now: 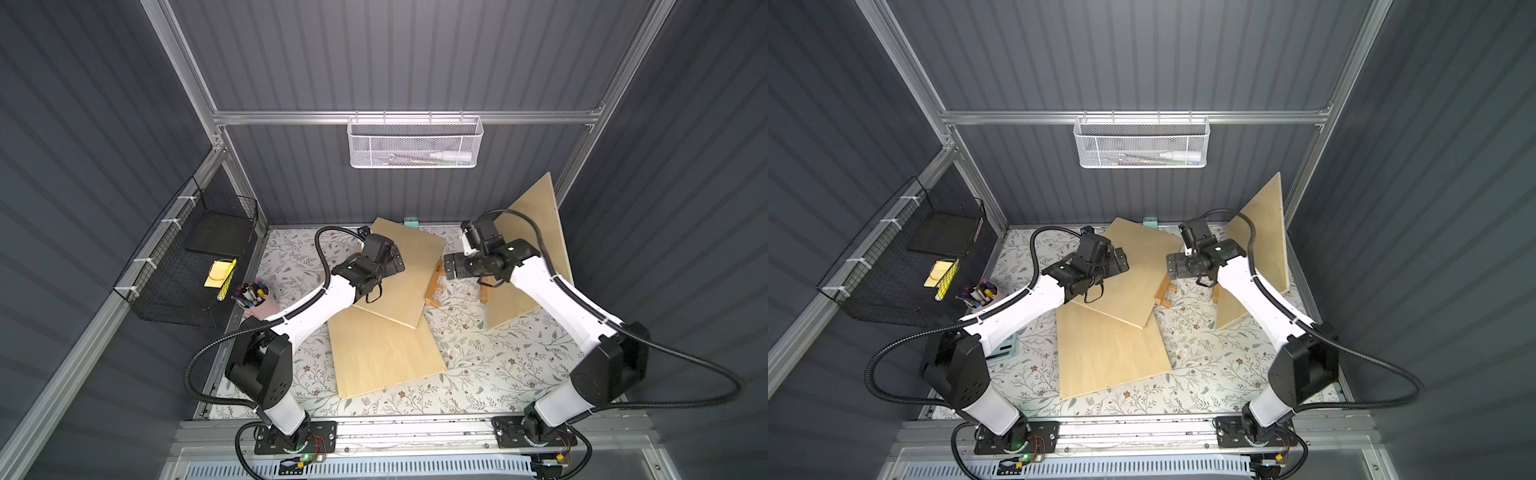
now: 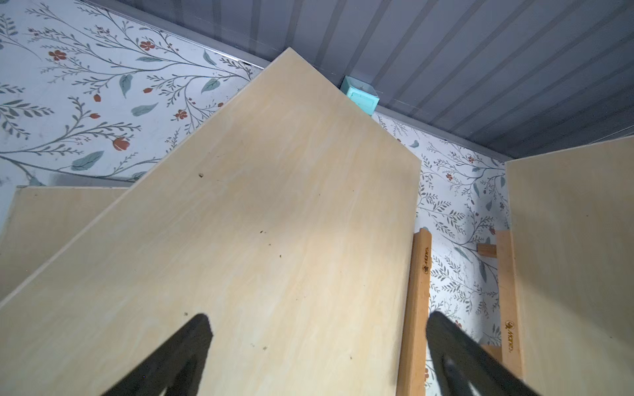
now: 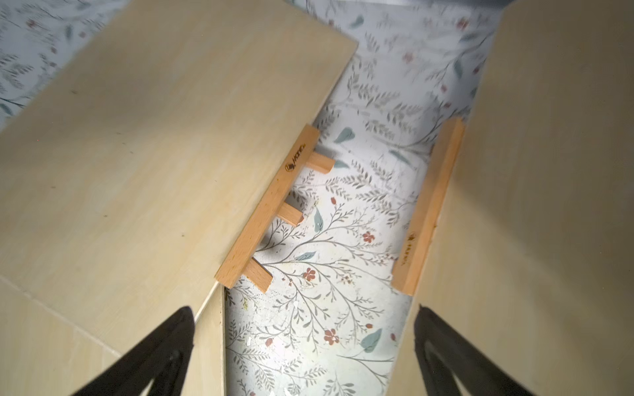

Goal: Assemble the easel
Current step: Adjust the easel at the center of the board.

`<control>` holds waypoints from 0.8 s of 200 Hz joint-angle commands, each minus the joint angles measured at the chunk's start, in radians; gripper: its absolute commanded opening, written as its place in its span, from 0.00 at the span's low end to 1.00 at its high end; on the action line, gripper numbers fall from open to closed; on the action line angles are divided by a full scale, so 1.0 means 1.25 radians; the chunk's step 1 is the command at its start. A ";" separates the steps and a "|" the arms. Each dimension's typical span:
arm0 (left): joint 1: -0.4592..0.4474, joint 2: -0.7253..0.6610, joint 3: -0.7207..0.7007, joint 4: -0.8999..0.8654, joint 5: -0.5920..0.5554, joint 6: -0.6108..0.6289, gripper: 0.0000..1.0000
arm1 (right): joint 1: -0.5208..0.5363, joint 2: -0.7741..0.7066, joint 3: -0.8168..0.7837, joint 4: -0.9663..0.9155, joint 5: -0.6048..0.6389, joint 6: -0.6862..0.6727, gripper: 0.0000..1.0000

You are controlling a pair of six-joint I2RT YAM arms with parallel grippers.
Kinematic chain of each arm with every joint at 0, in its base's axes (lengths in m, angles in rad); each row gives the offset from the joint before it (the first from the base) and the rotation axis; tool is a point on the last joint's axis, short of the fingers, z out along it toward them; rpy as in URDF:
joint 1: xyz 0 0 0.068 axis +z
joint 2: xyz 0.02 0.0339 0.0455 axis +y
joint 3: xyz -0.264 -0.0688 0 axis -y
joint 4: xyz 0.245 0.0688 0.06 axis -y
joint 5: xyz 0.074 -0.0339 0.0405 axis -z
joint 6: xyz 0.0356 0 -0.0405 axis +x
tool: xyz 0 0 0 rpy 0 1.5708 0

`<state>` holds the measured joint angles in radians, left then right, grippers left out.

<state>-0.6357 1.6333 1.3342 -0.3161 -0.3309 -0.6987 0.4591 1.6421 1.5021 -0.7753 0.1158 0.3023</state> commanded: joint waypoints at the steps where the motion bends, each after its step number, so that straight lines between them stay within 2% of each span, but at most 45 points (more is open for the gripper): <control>1: -0.002 -0.047 0.004 -0.039 -0.026 0.005 0.99 | -0.002 0.082 0.054 -0.015 -0.002 0.084 0.99; 21: -0.002 -0.064 -0.002 -0.044 -0.031 -0.004 0.99 | -0.010 0.156 0.061 -0.014 0.021 0.085 0.99; 40: -0.001 -0.079 -0.011 -0.050 -0.035 -0.018 0.99 | -0.033 0.207 0.057 -0.001 -0.004 0.110 0.99; 96: -0.002 -0.115 -0.030 -0.074 -0.059 -0.026 1.00 | -0.088 0.284 0.036 0.043 -0.042 0.121 0.99; 160: -0.003 -0.112 -0.027 -0.069 -0.045 -0.048 1.00 | -0.130 0.261 -0.044 0.069 -0.037 0.106 0.99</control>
<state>-0.6357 1.5154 1.3056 -0.3836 -0.3786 -0.7425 0.3122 1.9926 1.4883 -0.6952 0.0750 0.4377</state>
